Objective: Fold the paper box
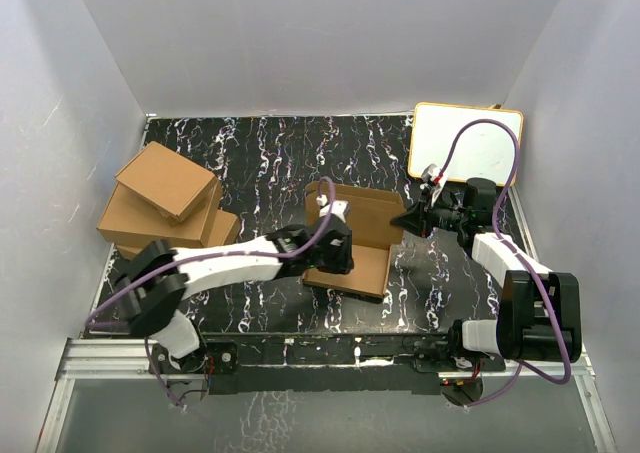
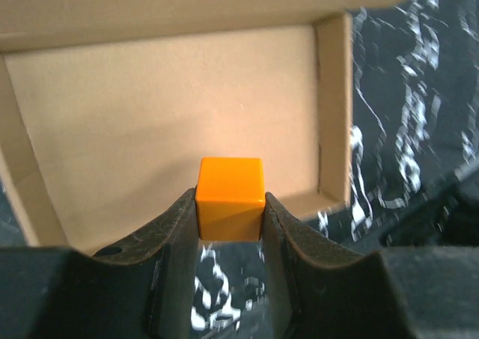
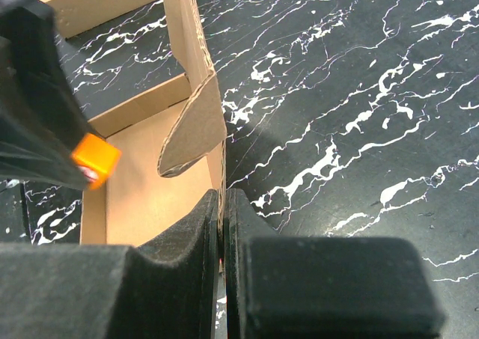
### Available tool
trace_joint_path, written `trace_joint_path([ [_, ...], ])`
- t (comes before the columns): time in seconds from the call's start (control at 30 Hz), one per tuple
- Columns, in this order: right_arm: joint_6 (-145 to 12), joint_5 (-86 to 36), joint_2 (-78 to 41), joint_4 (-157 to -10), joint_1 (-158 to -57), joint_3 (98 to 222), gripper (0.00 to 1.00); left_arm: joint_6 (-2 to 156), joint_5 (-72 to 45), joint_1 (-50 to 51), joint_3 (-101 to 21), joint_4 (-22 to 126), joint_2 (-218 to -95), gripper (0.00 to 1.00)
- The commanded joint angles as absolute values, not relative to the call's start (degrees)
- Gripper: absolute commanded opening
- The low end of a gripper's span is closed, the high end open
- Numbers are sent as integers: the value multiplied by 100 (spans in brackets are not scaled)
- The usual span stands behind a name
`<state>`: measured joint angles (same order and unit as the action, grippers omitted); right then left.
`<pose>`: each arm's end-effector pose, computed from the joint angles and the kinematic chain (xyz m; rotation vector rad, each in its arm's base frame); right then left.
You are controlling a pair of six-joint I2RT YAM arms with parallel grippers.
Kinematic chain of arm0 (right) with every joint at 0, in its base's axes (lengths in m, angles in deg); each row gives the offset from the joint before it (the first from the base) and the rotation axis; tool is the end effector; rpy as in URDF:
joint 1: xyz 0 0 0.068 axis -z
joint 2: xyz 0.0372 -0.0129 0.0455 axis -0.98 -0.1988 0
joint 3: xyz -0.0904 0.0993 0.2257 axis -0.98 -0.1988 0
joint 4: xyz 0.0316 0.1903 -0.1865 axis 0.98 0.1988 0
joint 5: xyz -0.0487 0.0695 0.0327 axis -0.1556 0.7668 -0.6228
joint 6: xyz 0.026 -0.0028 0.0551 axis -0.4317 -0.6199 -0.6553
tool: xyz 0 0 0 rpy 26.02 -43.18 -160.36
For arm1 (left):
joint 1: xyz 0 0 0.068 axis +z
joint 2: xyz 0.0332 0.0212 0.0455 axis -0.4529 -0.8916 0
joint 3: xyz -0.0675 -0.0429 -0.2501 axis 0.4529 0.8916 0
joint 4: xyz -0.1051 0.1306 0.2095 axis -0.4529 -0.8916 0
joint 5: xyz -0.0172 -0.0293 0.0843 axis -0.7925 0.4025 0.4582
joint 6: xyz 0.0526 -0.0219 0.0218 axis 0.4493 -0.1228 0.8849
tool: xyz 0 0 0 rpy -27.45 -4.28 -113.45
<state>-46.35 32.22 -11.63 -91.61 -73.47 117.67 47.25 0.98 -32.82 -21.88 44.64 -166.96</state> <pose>0.2616 0.0184 0.1843 -0.7508 1.7739 0.9998 0.1772 -0.2936 0.2090 0.3078 2.3395 -0.8127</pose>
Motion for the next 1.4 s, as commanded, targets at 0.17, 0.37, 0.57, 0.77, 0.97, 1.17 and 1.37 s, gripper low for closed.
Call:
trace_joint_path([
  [0.17, -4553, 3384, -993, -9510, -7299, 11975, 8, 4161, 1293, -3354, -4237, 3160, -18599, 14],
  [0.37, -4554, 3395, -1014, -9511, -7298, 11984, 8, 4100, 1129, -3356, -4459, 2928, -18785, 45],
  [0.57, -4555, 3402, -1023, -9516, -7301, 11979, 8, 4270, 938, -3364, -4413, 3086, -18405, 57],
  [0.77, -4545, 3397, -1028, -9481, -7283, 12005, 8, 5002, 644, -3337, -3543, 3884, -17314, 63],
  [0.97, -4291, 3342, -1120, -9256, -7247, 12151, 8, 5581, -471, -2211, -2210, 4601, -15574, 65],
  [1.17, -3673, 3197, -1389, -8732, -7269, 12646, 8, 5547, -1346, -152, -1214, 4731, -14311, 50],
  [1.37, -3179, 3253, -1730, -8371, -7427, 13042, 8, 6133, -2930, 601, -956, 5931, -14854, 50],
])
